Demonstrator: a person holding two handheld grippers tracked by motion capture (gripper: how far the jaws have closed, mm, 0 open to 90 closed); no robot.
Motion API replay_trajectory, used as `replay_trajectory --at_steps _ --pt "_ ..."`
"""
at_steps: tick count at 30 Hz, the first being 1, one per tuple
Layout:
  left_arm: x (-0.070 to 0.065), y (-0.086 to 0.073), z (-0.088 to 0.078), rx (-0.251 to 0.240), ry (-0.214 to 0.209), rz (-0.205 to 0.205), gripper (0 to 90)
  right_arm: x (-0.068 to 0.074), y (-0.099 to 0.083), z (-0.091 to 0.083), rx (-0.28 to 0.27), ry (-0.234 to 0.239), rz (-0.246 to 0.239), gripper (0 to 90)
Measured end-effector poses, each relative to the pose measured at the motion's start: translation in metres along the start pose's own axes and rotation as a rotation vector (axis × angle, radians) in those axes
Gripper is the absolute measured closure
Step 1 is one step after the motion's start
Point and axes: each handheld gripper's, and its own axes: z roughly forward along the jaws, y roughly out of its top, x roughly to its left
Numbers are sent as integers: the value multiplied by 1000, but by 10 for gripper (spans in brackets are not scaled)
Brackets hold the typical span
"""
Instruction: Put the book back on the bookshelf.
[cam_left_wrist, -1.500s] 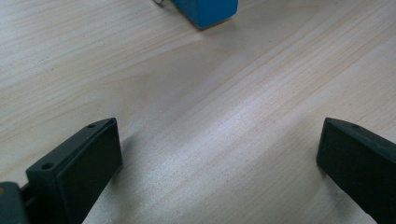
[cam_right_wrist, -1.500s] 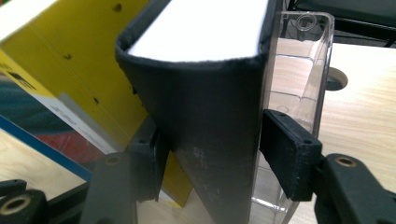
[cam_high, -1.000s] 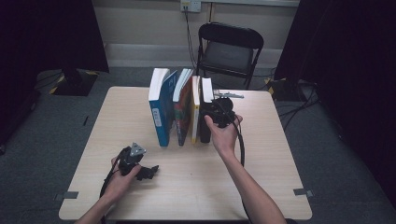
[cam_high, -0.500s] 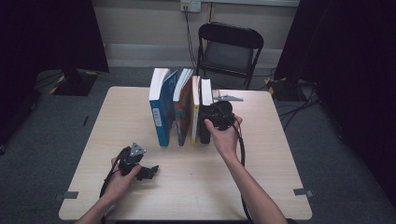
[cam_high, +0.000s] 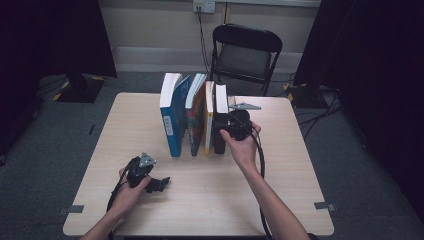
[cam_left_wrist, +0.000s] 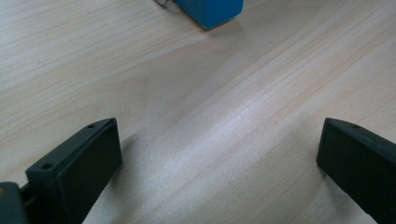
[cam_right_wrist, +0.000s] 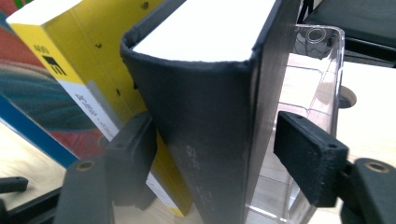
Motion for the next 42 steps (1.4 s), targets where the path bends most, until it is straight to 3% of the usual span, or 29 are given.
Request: replay_trajectory --at_steps 4,10,23,28,36,42 --pt "2 0 1 -3 4 -7 0 -2 -5 -3 -1 -4 -30 284" --pt "2 0 0 0 5 -4 0 -7 -13 -10 -3 13 -34 263" --pt "8 -1 0 0 36 -41 0 -24 -35 -38 -34 119 -35 142" --pt "8 -2 -1 -5 46 -59 0 -32 -53 -46 -10 120 -32 142" --pt "10 -4 -3 -5 50 -61 0 -47 -82 -72 22 103 -58 143" --pt "11 -4 -3 -3 46 -55 0 -61 -104 -81 68 80 -67 143"
